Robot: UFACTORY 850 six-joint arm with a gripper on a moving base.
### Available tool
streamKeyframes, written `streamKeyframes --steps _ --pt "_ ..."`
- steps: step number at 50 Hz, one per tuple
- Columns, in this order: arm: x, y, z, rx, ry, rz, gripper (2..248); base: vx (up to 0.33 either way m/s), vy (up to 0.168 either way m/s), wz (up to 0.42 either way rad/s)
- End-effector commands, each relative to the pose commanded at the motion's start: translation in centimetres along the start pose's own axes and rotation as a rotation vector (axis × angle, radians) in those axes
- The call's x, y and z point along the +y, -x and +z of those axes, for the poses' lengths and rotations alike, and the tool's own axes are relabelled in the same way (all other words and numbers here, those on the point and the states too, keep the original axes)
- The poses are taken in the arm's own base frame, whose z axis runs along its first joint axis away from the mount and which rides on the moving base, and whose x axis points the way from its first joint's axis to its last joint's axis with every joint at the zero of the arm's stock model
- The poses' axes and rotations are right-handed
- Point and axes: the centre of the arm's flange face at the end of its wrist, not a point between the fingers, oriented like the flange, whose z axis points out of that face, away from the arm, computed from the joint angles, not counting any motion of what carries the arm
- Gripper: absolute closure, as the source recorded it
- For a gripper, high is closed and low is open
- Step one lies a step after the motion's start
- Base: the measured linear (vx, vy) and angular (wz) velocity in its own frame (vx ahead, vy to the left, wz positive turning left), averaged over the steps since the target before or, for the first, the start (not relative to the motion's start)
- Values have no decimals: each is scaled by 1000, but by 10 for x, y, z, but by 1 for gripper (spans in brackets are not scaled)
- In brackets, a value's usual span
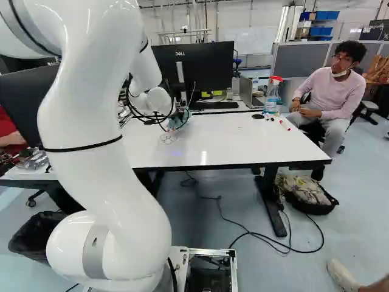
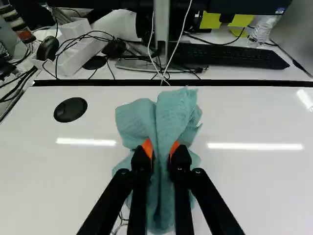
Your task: Clean the table with the green towel
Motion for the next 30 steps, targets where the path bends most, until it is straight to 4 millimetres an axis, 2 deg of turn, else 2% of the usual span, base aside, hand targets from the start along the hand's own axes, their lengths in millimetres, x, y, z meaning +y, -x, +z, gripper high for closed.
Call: streamKeyframes --steps 30 --pt "-4 32 -47 -8 -6 -5 195 0 0 0"
